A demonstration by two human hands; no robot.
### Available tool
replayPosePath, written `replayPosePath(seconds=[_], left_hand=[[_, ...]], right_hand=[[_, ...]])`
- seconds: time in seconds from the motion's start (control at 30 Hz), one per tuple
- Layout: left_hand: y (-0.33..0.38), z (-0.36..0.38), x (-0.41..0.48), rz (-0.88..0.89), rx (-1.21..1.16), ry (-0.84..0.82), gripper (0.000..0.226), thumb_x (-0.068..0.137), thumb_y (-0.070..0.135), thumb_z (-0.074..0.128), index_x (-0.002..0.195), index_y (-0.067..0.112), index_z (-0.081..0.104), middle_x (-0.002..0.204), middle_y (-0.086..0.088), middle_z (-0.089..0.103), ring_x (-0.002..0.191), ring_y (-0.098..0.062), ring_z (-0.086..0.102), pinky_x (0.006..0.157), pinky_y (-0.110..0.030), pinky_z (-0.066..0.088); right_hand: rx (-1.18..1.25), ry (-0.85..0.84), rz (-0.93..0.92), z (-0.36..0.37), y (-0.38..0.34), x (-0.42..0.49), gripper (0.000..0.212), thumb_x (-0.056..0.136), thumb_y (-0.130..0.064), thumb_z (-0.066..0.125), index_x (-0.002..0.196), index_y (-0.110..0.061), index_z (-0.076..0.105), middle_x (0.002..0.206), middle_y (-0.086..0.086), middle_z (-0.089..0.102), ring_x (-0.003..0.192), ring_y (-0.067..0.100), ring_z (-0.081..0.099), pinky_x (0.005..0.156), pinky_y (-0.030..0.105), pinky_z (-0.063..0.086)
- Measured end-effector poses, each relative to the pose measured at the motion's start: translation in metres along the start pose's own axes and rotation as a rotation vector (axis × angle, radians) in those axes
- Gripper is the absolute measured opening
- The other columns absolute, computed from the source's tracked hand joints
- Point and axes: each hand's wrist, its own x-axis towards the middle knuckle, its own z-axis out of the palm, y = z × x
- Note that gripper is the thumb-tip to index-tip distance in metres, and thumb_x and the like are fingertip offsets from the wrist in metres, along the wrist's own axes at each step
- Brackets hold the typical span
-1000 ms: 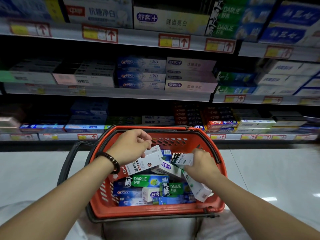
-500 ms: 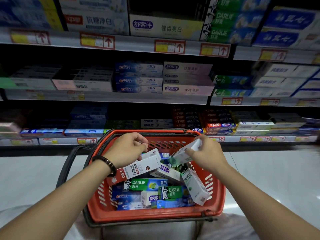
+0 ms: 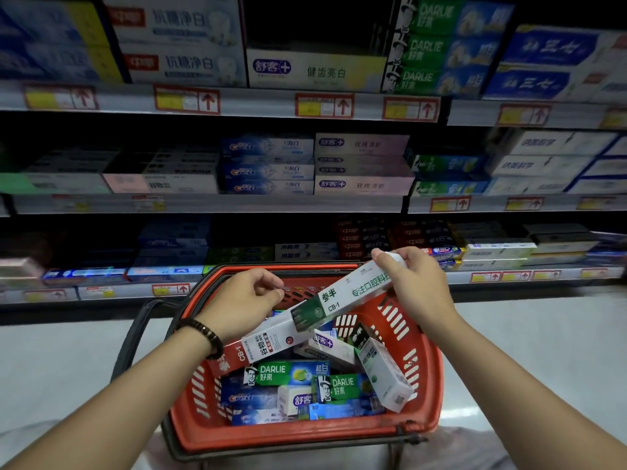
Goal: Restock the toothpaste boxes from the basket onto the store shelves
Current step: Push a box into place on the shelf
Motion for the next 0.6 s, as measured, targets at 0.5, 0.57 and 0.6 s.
replayPosePath(seconds=[0.5,0.57,0.6], left_hand=[[0.0035,-0.0021,-0.0017,0.004,-0.093,0.023,0.055,0.083,0.042,0.084,0.128,0.037,0.052,0.118,0.021,0.061,0.105,-0.011,0.071,0.092,-0.043,0.06],[0.0027,-0.0006,-0.001,-0.003,-0.101,0.032,0.065,0.082,0.036,0.086,0.134,0.039,0.048,0.124,0.02,0.062,0.104,-0.012,0.072,0.093,-0.043,0.06],[0.0031,0.0,-0.0007,-0.006,-0.114,0.038,0.064,0.085,0.033,0.085,0.136,0.038,0.047,0.125,0.019,0.063,0.102,-0.012,0.073,0.091,-0.043,0.061]], right_hand=[[0.532,-0.048,0.311,-0.0025,-0.0019,0.0104,0.063,0.089,-0.058,0.077,0.115,-0.002,0.066,0.089,0.026,0.078,0.066,0.033,0.072,0.069,0.042,0.06],[0.537,-0.062,0.33,-0.0011,-0.0015,0.0107,0.065,0.088,-0.059,0.078,0.119,-0.004,0.062,0.091,0.025,0.078,0.067,0.033,0.073,0.069,0.042,0.062],[0.542,-0.067,0.336,-0.0001,-0.0018,0.0107,0.065,0.089,-0.059,0.077,0.12,-0.005,0.061,0.09,0.025,0.079,0.067,0.033,0.073,0.07,0.042,0.062]])
